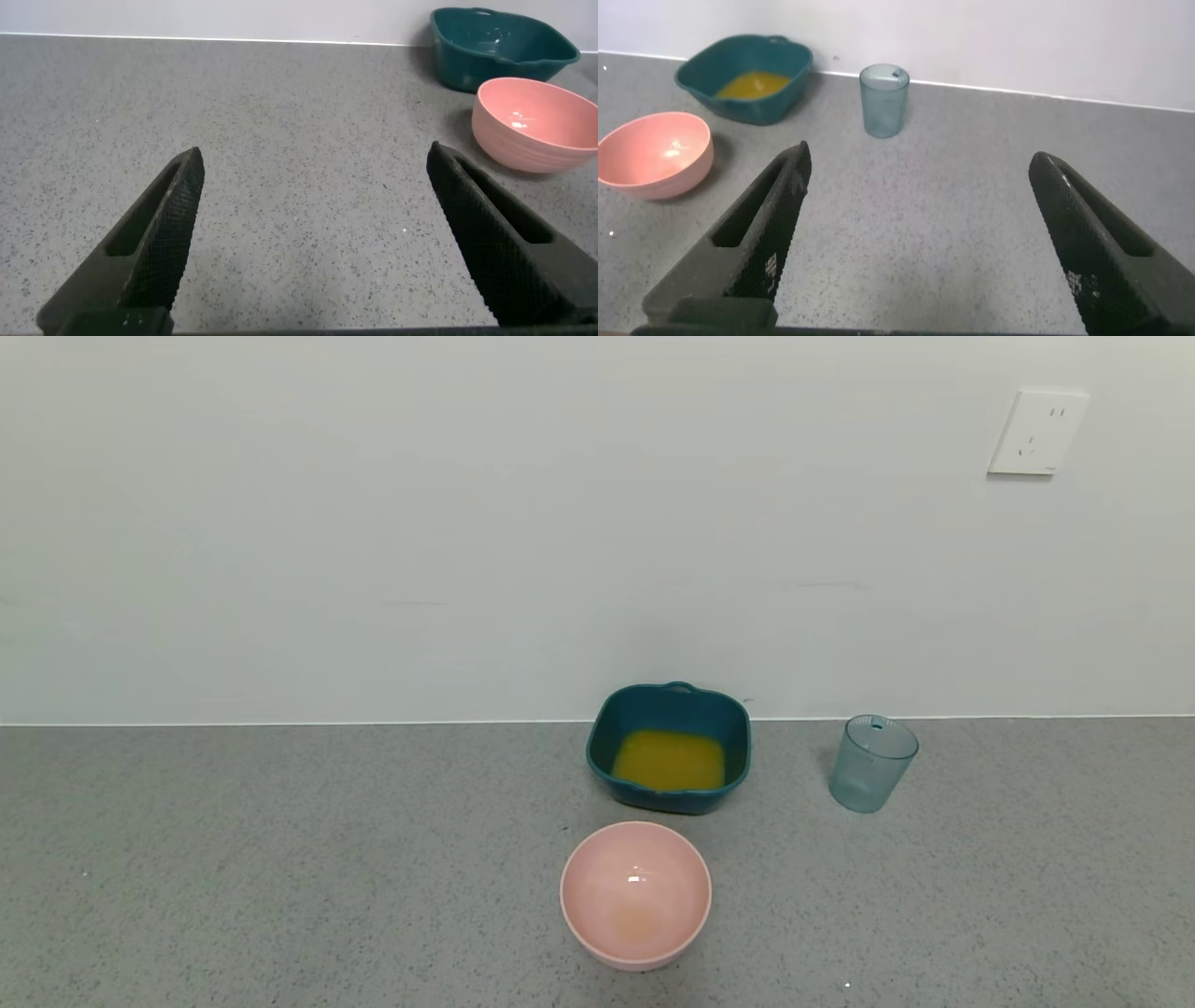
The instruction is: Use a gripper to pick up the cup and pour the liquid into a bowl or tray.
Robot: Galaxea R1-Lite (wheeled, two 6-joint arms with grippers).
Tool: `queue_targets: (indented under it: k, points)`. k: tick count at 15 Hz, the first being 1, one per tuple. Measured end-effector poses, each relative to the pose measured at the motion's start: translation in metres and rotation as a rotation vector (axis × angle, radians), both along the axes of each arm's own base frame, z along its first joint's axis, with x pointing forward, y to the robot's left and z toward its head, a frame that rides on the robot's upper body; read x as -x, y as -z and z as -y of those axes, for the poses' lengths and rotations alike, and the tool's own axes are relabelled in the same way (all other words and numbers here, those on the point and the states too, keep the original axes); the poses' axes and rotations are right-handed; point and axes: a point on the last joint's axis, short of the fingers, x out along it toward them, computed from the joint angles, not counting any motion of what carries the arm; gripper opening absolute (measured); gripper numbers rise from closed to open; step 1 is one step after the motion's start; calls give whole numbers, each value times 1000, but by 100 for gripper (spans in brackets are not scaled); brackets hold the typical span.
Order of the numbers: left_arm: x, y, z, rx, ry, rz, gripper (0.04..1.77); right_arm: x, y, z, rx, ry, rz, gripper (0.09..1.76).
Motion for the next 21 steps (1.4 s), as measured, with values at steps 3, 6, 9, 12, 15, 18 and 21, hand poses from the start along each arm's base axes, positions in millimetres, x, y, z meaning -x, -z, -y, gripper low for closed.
queue_targets:
  k: [3,6,9,12,15,18,21]
  points:
    - [0,0,0,0,0,0,172,13,7,1,54,64,21,170]
    - [0,0,0,0,0,0,172,19,9,1,68,114,31,170]
    - [0,0,0,0,0,0,172,22,8,-2,77,198,42,170]
    - [0,0,0,0,0,0,172,21,12,-6,69,220,39,170]
    - [0,0,0,0,0,0,172,21,15,-7,54,229,34,170]
    - [0,0,0,0,0,0,172,21,16,-7,44,223,35,170]
    - [0,0,0,0,0,0,172,23,22,-6,42,190,36,170]
